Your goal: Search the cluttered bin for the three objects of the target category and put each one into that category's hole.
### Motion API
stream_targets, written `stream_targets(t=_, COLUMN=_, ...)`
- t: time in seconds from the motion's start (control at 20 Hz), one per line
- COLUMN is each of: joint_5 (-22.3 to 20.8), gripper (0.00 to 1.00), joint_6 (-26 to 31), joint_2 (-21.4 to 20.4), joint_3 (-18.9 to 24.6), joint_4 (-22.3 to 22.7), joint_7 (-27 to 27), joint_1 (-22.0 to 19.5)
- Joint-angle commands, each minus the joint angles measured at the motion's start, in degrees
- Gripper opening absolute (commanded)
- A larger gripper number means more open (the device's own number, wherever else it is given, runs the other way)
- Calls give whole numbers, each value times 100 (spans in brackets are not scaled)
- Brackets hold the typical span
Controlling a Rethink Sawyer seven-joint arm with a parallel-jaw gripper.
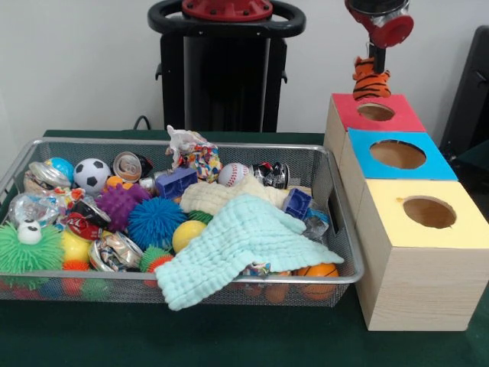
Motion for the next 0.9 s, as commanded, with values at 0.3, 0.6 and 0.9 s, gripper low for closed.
stream_targets(t=0.3, joint_5=-390, gripper=0, joint_6=-152, joint_2=731, joint_3=293, joint_4=-256, joint_7=766, joint_1=-55)
stream_targets(t=0.6, joint_5=-386, gripper=0, joint_6=-318, joint_2=843, joint_3=329, joint_4=-351, joint_7=672, joint_1=-116)
stream_targets(t=0.9, joint_5=-380, gripper=0, joint_6=-259, joint_2=910, joint_3=316, joint_4=-443, joint_7=727, joint_1=-105)
